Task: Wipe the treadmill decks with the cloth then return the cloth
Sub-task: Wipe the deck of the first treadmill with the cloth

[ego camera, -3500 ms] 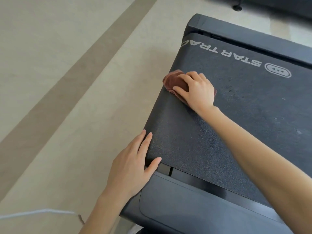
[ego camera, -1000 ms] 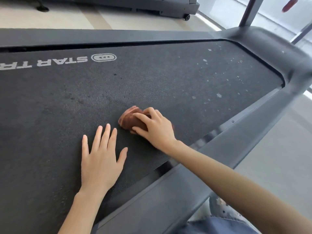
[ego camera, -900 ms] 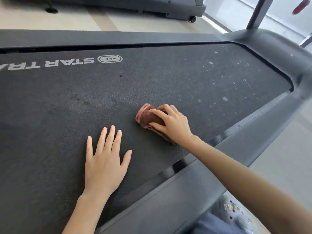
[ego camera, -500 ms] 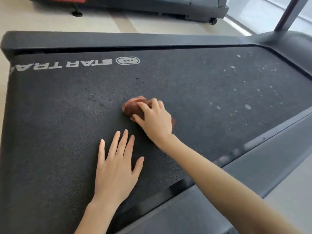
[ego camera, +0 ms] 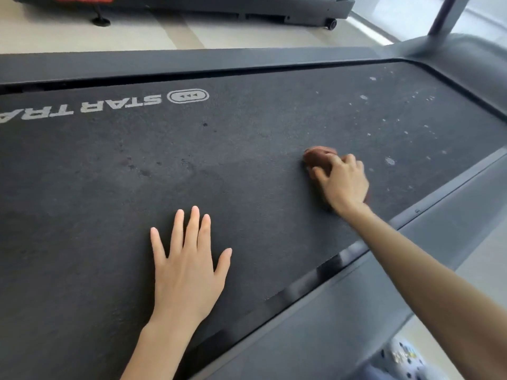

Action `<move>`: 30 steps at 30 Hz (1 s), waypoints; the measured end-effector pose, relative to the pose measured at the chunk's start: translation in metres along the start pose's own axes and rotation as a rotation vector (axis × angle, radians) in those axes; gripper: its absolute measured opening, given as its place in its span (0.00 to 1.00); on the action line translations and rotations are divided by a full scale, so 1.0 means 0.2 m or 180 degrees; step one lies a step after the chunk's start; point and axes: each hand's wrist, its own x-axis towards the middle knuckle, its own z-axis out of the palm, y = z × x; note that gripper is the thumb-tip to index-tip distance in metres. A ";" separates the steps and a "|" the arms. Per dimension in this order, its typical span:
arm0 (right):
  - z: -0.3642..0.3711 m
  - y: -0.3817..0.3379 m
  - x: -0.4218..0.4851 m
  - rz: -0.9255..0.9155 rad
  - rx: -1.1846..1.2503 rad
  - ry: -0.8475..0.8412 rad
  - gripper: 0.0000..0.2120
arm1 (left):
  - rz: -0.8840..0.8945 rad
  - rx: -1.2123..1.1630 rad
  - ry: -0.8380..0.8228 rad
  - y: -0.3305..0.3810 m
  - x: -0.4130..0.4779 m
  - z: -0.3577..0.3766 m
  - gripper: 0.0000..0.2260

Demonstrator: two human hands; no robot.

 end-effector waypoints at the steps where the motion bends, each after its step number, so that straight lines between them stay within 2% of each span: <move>1: -0.01 -0.04 -0.10 -0.0329 0.0051 0.0088 0.21 | 0.0008 0.0005 -0.0075 0.04 0.04 0.01 0.31; 5: -0.05 -0.09 -0.46 -0.1573 0.0208 0.0510 0.20 | 0.0316 0.0056 -0.0130 0.23 0.21 0.04 0.31; 8: -0.06 0.02 -0.44 -0.2102 0.0351 0.0446 0.20 | 0.0511 0.0091 -0.0118 0.29 0.27 0.06 0.30; 10: -0.05 0.15 -0.32 -0.1971 0.0154 0.0407 0.19 | 0.0599 0.0055 -0.0074 0.28 0.27 0.07 0.30; 12: -0.04 0.32 -0.15 -0.1182 -0.0073 0.0310 0.19 | 0.0640 0.0011 -0.0026 0.28 0.26 0.07 0.31; 15: -0.04 0.53 0.10 0.0359 -0.0098 -0.0026 0.21 | 0.0623 -0.0052 -0.0043 0.32 0.27 0.07 0.31; 17: -0.04 0.52 0.14 0.0753 -0.0028 -0.0086 0.22 | 0.0626 -0.0021 -0.0116 0.38 0.31 0.08 0.31; 19: -0.03 0.43 0.06 0.0388 0.0002 -0.0008 0.22 | 0.0765 0.0108 -0.0164 0.45 0.35 0.11 0.32; 22: -0.05 0.34 -0.20 -0.0724 0.0079 0.0252 0.20 | 0.1051 0.0175 -0.0175 0.55 0.42 0.14 0.32; 24: -0.06 0.37 -0.25 -0.1146 0.0126 0.0297 0.19 | 0.1226 0.0221 -0.0165 0.62 0.47 0.16 0.32; 27: -0.06 0.50 -0.14 -0.1217 0.0171 0.0222 0.19 | 0.1361 0.0201 -0.0147 0.73 0.53 0.18 0.31; 30: -0.02 0.72 0.06 -0.0915 0.0067 0.0179 0.20 | 0.1360 0.0082 -0.0155 0.83 0.58 0.20 0.30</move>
